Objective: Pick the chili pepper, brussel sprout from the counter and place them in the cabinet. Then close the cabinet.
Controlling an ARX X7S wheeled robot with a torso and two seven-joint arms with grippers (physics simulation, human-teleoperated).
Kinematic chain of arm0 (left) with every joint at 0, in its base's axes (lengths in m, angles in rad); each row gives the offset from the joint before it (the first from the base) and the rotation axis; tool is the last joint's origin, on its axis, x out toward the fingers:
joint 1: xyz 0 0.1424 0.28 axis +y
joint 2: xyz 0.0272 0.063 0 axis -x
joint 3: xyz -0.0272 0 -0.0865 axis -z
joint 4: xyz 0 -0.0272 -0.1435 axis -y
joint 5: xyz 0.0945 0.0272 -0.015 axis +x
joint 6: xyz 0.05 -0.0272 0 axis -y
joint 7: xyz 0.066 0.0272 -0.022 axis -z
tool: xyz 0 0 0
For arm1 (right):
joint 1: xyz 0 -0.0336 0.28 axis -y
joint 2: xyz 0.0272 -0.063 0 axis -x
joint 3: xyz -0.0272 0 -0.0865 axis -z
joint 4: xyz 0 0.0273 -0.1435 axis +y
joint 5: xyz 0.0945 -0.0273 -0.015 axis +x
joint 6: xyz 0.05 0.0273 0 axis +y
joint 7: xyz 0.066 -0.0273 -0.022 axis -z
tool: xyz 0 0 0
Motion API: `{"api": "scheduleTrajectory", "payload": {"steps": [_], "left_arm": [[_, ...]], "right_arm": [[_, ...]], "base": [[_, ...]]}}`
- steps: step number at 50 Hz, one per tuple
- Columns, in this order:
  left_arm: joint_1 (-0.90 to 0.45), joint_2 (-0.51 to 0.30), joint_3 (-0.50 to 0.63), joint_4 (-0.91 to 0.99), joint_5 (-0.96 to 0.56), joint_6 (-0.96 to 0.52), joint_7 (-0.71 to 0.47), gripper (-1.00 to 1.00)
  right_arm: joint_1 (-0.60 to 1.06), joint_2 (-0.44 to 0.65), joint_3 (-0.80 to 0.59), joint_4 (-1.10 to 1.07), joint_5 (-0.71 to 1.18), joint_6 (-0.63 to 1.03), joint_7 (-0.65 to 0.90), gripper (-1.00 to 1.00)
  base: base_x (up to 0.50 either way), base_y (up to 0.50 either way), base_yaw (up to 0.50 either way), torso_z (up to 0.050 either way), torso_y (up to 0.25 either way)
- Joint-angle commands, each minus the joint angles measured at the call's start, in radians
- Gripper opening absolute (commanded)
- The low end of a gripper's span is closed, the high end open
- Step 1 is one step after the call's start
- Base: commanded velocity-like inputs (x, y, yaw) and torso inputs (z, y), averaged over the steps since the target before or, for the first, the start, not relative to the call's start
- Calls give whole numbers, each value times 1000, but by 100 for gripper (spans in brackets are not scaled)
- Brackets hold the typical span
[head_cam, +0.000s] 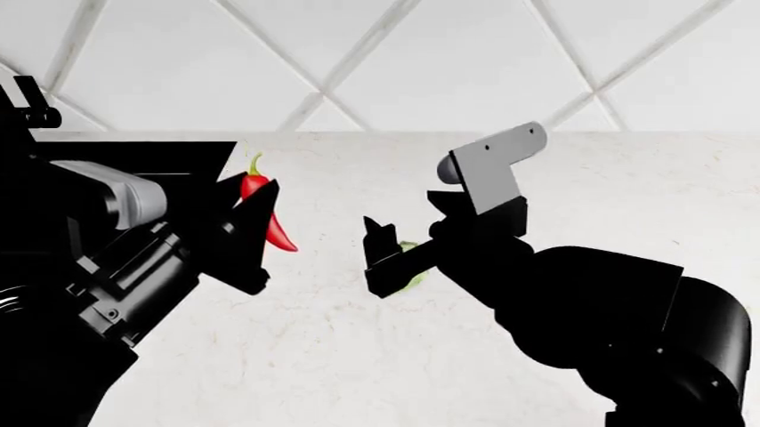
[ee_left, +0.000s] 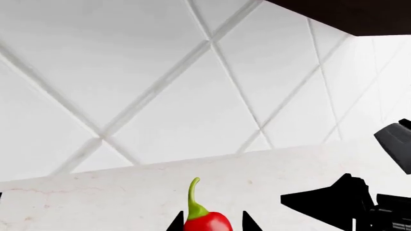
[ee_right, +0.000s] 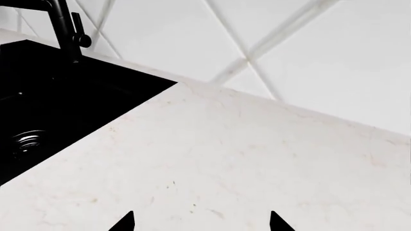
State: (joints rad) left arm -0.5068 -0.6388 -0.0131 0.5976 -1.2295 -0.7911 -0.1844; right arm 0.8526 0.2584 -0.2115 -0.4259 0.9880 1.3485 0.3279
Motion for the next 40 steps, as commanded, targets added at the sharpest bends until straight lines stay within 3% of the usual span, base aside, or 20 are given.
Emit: {"api": "scheduleTrajectory", "payload": {"steps": [1, 40], "left_arm": [[5, -2, 3, 2, -5, 6, -2, -100], [8, -9, 11, 12, -10, 14, -3, -100]], "right_arm": [[-9, 10, -7, -10, 11, 0, 11, 100], [31, -6, 26, 56, 159, 143, 154, 100]], "base": [[0, 0, 0, 0, 0], [0, 0, 0, 0, 0]]}}
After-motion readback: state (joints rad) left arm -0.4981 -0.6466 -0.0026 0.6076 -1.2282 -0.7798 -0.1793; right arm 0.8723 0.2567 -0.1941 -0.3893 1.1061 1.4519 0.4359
